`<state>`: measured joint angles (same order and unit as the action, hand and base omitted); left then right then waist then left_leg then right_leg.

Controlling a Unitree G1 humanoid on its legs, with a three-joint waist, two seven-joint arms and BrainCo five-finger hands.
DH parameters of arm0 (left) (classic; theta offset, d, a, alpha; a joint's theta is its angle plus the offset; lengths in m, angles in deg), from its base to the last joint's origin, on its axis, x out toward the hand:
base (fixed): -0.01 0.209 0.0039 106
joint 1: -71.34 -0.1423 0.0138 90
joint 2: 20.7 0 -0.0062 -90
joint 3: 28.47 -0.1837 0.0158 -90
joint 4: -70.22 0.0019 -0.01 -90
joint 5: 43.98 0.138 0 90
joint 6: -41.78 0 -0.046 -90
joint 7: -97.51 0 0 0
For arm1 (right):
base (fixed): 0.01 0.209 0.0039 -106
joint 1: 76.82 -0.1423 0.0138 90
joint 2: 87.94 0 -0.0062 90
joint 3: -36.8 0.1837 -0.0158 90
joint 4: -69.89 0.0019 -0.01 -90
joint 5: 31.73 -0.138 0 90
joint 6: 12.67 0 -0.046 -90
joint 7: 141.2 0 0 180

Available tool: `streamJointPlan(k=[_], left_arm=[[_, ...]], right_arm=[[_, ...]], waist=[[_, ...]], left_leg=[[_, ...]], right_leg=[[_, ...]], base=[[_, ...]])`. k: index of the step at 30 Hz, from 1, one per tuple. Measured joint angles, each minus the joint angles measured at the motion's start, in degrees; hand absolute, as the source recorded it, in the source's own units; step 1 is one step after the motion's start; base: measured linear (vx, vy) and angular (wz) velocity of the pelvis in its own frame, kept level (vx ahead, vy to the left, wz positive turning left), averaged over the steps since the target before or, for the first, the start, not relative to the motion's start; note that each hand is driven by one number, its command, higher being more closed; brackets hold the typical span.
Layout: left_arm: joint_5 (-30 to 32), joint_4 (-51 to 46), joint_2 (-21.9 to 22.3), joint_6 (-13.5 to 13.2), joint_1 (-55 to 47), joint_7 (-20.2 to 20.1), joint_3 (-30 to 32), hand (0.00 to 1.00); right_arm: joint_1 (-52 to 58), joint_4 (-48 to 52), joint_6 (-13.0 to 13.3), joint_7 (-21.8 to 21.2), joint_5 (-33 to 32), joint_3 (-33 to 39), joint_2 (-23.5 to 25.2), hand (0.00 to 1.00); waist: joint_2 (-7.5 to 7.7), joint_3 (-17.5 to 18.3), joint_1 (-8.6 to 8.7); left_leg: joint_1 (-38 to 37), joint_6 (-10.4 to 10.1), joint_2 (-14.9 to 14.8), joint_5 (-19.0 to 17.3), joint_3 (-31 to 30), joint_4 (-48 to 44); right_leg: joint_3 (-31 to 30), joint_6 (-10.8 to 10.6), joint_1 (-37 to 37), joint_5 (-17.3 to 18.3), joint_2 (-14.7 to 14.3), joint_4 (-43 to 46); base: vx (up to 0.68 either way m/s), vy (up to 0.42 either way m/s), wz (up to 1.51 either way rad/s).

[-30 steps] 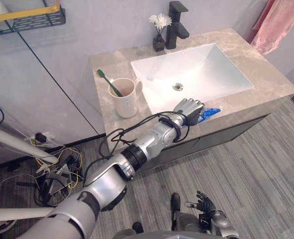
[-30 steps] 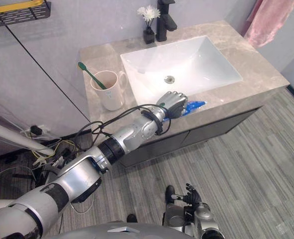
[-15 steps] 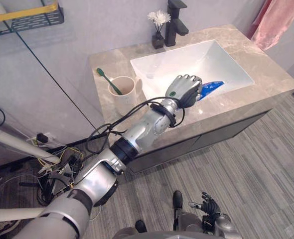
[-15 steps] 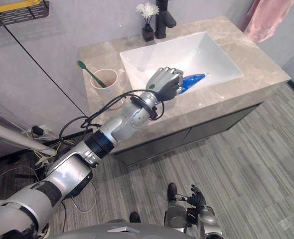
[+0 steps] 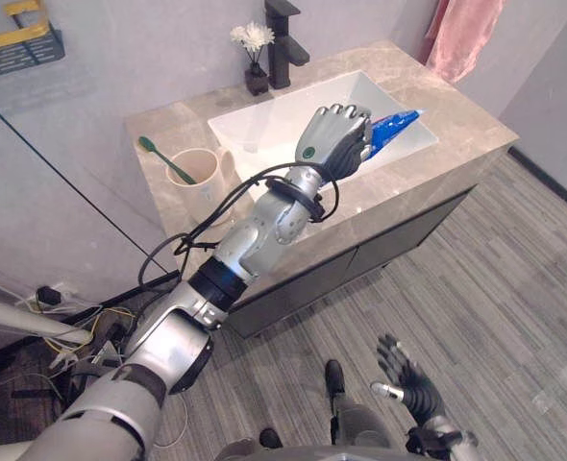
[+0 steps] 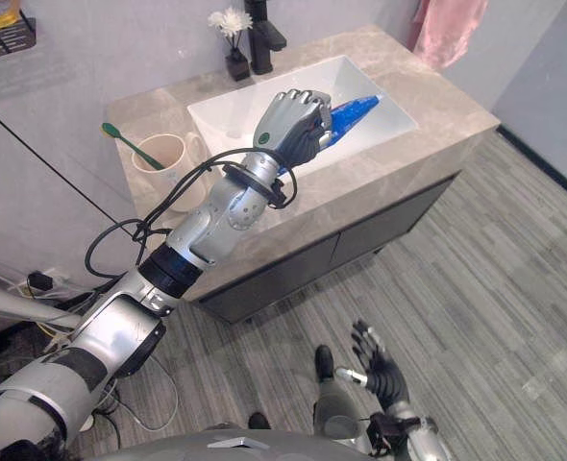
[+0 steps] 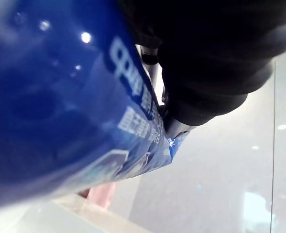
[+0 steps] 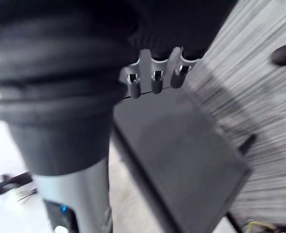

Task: Organize washtable

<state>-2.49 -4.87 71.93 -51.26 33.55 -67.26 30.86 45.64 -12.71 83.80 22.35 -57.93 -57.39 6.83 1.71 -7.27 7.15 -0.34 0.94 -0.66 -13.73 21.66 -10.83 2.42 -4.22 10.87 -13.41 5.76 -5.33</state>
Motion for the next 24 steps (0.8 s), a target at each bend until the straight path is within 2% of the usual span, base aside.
streamJointPlan(k=[4,9,13,16,17,21,24], left_arm=[[-0.18,-3.96,0.71,-0.20,-0.07,-0.91,-0.03,1.00],[-0.71,-10.05,2.46,-2.28,-0.72,-2.04,-0.82,1.00],[-1.47,-13.68,4.03,-3.54,-2.15,-2.34,-0.80,1.00],[-2.42,-16.02,4.15,-4.42,-4.10,-2.35,-0.78,1.00],[-2.83,-17.27,4.10,-4.46,-5.21,-2.34,-0.74,1.00],[-2.93,-19.39,4.23,-4.58,-7.60,-2.24,-0.59,1.00],[-4.19,-19.94,4.66,-4.85,-7.95,-2.08,-0.63,1.00]], right_arm=[[-2.50,9.85,0.40,-4.22,-11.14,0.78,-1.27,0.00],[-9.25,10.77,0.22,-3.77,-17.92,2.48,-1.18,0.00],[-13.91,11.24,0.21,-3.04,-18.79,2.69,-1.18,0.00],[-17.42,11.26,0.34,-1.49,-20.00,2.83,-1.14,0.00],[-19.35,11.25,0.46,-0.33,-19.98,2.86,-1.10,0.00],[-22.66,11.24,0.69,1.83,-19.99,2.92,-0.92,0.00],[-26.70,11.16,1.93,3.82,-19.98,2.87,-0.20,0.00]], waist=[[0.71,1.52,-0.79],[0.32,3.35,-1.77],[-0.40,4.95,-3.18],[-0.86,5.76,-3.56],[-0.92,6.07,-4.18],[-1.13,7.82,-4.62],[-1.25,7.90,-4.71]], left_leg=[[0.29,0.35,-0.19,-0.24,-0.72,-0.59],[1.09,0.37,-0.20,-0.22,-3.04,-1.23],[1.20,0.38,-0.27,-0.20,-3.73,-1.42],[1.08,0.38,-0.37,-0.21,-4.96,-1.49],[1.02,0.38,-0.40,-0.19,-5.39,-1.55],[1.28,0.16,-0.64,-0.04,-6.59,-1.35],[0.96,-0.30,-0.75,0.49,-7.36,-1.23]], right_leg=[[0.72,0.06,-0.37,0.06,0.04,0.00],[2.93,0.27,-0.95,0.28,0.49,0.00],[3.65,0.30,-1.30,0.30,0.57,0.01],[4.99,0.47,-2.31,0.49,0.71,0.01],[5.58,0.40,-2.82,0.74,0.79,0.00],[6.93,0.62,-3.28,1.56,0.71,0.00],[7.89,0.71,-3.63,1.53,0.71,0.00]], base=[[0.00,0.001,0.09],[0.01,-0.001,0.23],[0.00,-0.006,0.12],[-0.04,-0.012,0.21],[-0.07,-0.013,0.10],[-0.02,-0.028,0.15],[0.01,-0.032,0.15]])
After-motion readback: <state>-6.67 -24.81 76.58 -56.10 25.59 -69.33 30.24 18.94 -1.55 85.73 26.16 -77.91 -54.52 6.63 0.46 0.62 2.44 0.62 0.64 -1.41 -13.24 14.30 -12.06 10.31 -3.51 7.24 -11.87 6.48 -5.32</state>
